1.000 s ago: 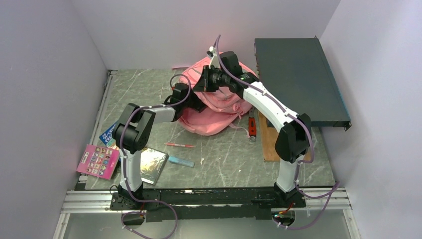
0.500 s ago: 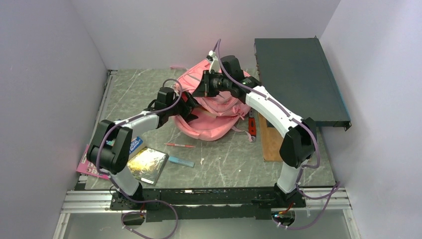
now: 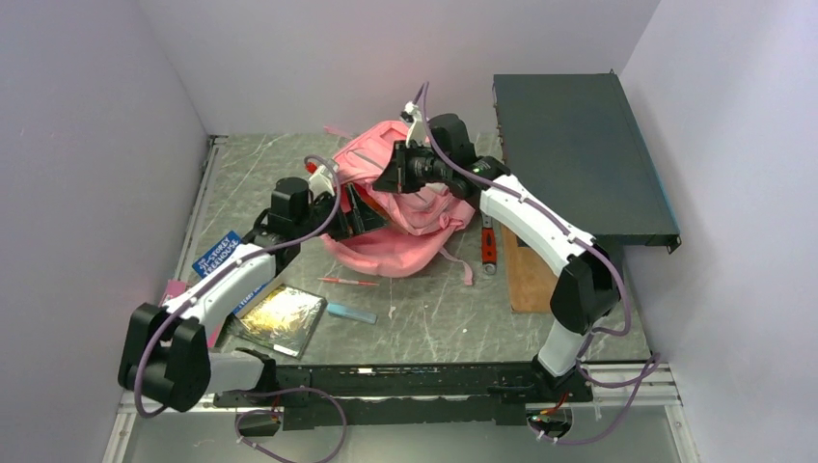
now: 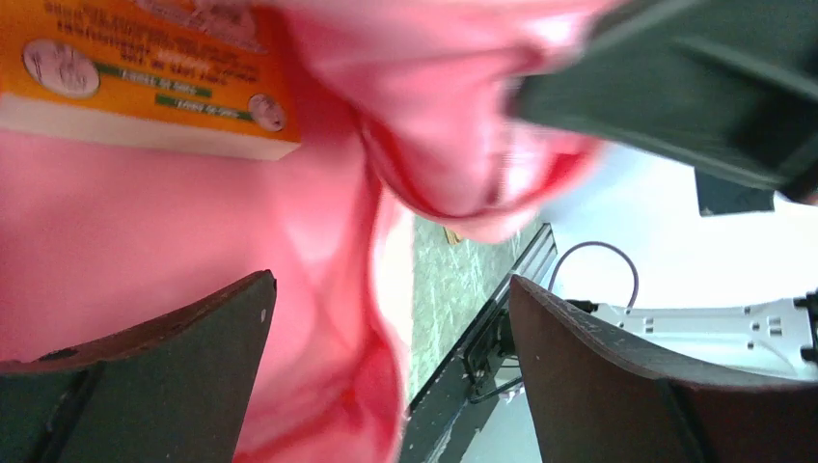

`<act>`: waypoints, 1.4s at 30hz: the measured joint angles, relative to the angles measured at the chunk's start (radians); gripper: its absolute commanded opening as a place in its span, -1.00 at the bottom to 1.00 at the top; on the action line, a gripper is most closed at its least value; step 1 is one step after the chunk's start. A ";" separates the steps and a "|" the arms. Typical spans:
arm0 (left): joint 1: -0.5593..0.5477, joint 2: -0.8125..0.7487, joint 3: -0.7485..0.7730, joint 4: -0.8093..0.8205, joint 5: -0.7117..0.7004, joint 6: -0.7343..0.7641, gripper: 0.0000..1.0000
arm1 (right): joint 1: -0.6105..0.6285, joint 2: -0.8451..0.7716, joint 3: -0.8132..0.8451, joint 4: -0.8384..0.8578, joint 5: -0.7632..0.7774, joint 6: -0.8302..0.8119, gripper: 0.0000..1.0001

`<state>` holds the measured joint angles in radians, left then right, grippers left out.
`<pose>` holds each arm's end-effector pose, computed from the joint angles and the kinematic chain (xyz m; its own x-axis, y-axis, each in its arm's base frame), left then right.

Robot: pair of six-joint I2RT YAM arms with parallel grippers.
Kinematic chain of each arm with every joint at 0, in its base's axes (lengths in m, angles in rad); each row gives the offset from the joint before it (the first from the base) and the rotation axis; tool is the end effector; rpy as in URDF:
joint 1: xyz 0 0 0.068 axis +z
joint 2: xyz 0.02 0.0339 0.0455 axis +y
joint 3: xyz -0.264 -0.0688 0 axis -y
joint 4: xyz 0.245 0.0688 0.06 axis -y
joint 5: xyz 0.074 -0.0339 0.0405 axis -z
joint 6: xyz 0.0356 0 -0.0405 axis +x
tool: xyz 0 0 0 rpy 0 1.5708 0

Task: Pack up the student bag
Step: Place the book in the student bag, then adjust the book at the center of the board.

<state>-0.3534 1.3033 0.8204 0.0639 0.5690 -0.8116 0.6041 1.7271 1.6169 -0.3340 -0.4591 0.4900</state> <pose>0.2655 -0.1184 0.2652 -0.8092 -0.3528 -0.4698 0.2417 0.5289 -0.8135 0.3259 0.2441 0.3615 -0.7067 0.0249 -0.7071 -0.5734 0.5653 0.5930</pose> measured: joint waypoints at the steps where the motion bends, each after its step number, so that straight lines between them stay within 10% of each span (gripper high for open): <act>1: -0.004 -0.022 0.000 -0.003 0.014 0.036 0.85 | 0.003 -0.001 -0.012 0.007 0.001 -0.003 -1.00; 14: 0.013 -0.052 -0.124 0.275 0.034 -0.015 0.83 | 0.040 0.010 -0.064 0.014 0.088 -0.016 -1.00; 24: 0.029 -0.592 -0.023 -0.270 -0.232 0.286 0.99 | 0.052 0.032 -0.049 -0.006 0.333 -0.131 -0.96; 36: 0.029 -0.895 -0.028 -0.687 -0.530 0.438 0.99 | 0.145 0.106 -0.011 -0.042 0.508 -0.204 0.49; 42: 0.029 -0.836 -0.003 -0.768 -0.569 0.439 0.98 | 0.272 0.101 -0.011 -0.092 0.626 -0.196 0.68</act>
<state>-0.3241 0.4671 0.8177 -0.7044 0.0002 -0.3721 0.8764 1.8282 1.6054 -0.4263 0.1669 0.2935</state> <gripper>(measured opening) 0.993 0.820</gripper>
